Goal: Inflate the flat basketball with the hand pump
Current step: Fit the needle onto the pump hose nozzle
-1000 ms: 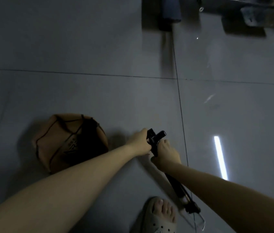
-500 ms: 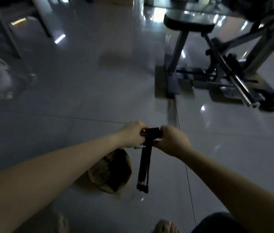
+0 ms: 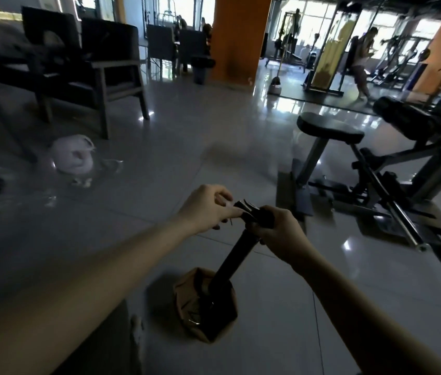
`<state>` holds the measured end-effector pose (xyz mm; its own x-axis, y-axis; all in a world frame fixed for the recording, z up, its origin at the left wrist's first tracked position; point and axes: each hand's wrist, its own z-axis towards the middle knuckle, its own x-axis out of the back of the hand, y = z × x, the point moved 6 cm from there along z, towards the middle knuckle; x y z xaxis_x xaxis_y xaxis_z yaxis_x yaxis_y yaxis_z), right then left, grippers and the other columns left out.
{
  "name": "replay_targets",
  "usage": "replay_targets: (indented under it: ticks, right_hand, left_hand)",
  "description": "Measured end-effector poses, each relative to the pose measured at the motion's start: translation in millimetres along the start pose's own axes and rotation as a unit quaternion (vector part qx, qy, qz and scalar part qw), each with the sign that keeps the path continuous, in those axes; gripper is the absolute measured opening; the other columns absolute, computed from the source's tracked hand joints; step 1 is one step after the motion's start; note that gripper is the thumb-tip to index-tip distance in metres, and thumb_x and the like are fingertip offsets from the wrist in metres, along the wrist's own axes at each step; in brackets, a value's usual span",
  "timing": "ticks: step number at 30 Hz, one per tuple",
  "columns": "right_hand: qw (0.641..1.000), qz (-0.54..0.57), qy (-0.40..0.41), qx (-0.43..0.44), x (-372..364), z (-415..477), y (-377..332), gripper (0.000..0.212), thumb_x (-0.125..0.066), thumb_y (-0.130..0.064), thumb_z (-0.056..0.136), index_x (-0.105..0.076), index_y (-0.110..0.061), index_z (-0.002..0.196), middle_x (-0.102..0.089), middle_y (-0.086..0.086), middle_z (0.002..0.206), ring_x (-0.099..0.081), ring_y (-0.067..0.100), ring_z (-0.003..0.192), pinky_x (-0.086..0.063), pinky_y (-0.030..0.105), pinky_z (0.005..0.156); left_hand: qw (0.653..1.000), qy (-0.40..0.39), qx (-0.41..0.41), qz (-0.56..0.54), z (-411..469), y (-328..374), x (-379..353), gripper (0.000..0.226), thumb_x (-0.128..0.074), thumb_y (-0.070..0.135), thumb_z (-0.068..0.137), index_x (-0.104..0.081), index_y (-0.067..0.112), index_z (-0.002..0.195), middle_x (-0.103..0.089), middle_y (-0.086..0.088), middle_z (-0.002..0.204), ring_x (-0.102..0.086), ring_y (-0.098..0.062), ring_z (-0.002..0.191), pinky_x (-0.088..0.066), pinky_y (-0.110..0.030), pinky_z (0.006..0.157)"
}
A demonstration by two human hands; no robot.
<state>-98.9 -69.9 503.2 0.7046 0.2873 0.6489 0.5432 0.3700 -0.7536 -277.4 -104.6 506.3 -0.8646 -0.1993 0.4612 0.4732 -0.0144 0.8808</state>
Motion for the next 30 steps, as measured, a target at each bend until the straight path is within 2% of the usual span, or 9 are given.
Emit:
replay_targets:
  ticks: [4,7,9,13,15,18,22,26,30]
  right_hand:
    - [0.999,-0.014,0.004,-0.030,-7,2,-2,0.008,-0.070,-0.027,0.088,-0.067,-0.020,0.085,-0.069,0.010,0.076,-0.064,0.025,0.067,-0.054,0.047,0.066]
    - [0.997,-0.037,0.034,-0.050,-7,4,7,0.011,-0.070,-0.030,0.088,-0.065,-0.022,0.083,-0.067,0.003,0.070,-0.062,0.022,0.062,-0.052,0.043,0.062]
    - [0.995,-0.048,0.053,-0.063,-6,5,18,0.013,-0.068,-0.032,0.089,-0.064,-0.021,0.083,-0.065,0.000,0.069,-0.059,0.015,0.060,-0.049,0.038,0.060]
    - [0.994,-0.045,0.068,-0.076,-13,3,55,0.018,-0.065,-0.037,0.091,-0.061,-0.023,0.079,-0.063,-0.001,0.066,-0.060,0.015,0.059,-0.050,0.041,0.058]
    - [0.993,-0.026,0.069,-0.090,-15,5,73,0.018,-0.063,-0.038,0.091,-0.061,-0.024,0.080,-0.062,0.000,0.066,-0.058,0.017,0.059,-0.048,0.040,0.057]
    - [0.994,0.013,0.060,-0.096,-18,13,93,0.013,-0.062,-0.035,0.093,-0.063,-0.025,0.085,-0.065,0.003,0.073,-0.063,0.022,0.067,-0.052,0.046,0.063]
    - [0.990,0.082,0.043,-0.103,-22,20,118,0.008,-0.065,-0.030,0.093,-0.066,-0.023,0.091,-0.067,0.007,0.078,-0.061,0.020,0.066,-0.050,0.042,0.061]
    - [0.992,0.098,0.020,-0.083,-20,32,123,0.011,-0.064,-0.028,0.093,-0.064,-0.023,0.103,-0.068,0.000,0.083,-0.061,0.010,0.067,-0.048,0.031,0.060]
    - [0.995,0.069,0.011,-0.072,-17,37,125,0.020,-0.064,-0.028,0.094,-0.056,-0.028,0.112,-0.068,-0.004,0.091,-0.065,0.006,0.074,-0.053,0.030,0.065]
  left_hand:
    - [0.977,-0.037,0.089,-0.188,-4,-29,-3,0.023,-0.074,0.024,0.089,-0.072,0.004,0.101,-0.074,-0.013,0.088,-0.072,-0.022,0.071,-0.059,-0.033,0.063]
    - [0.928,-0.079,0.128,-0.342,0,-40,-19,0.028,-0.072,0.019,0.089,-0.071,-0.001,0.108,-0.071,-0.012,0.091,-0.069,-0.020,0.074,-0.056,-0.031,0.067]
    - [0.900,-0.114,0.143,-0.395,3,-44,-32,0.033,-0.070,0.017,0.090,-0.068,-0.004,0.116,-0.070,-0.010,0.094,-0.067,-0.019,0.078,-0.055,-0.030,0.069]
    - [0.870,-0.143,0.175,-0.439,7,-60,-67,0.035,-0.065,0.017,0.094,-0.064,-0.002,0.123,-0.067,-0.008,0.094,-0.061,-0.015,0.076,-0.050,-0.026,0.065]
    - [0.880,-0.141,0.189,-0.413,11,-70,-83,0.031,-0.061,0.013,0.095,-0.065,0.000,0.123,-0.069,-0.011,0.100,-0.064,-0.015,0.078,-0.050,-0.025,0.063]
    - [0.928,-0.117,0.180,-0.304,22,-80,-99,0.033,-0.056,-0.007,0.089,-0.069,0.008,0.116,-0.071,-0.015,0.113,-0.070,-0.022,0.096,-0.056,-0.029,0.069]
    - [0.977,-0.070,0.129,-0.154,39,-88,-111,0.029,-0.061,-0.006,0.087,-0.069,0.010,0.110,-0.070,-0.014,0.105,-0.069,-0.025,0.097,-0.060,-0.030,0.074]
    - [0.980,-0.097,0.155,-0.082,46,-97,-127,0.020,-0.055,0.000,0.092,-0.069,0.014,0.098,-0.072,-0.010,0.095,-0.069,-0.019,0.083,-0.059,-0.041,0.076]
    - [0.968,-0.119,0.186,-0.116,48,-99,-139,0.013,-0.054,0.009,0.099,-0.066,0.006,0.101,-0.073,-0.009,0.094,-0.072,-0.018,0.076,-0.061,-0.037,0.071]
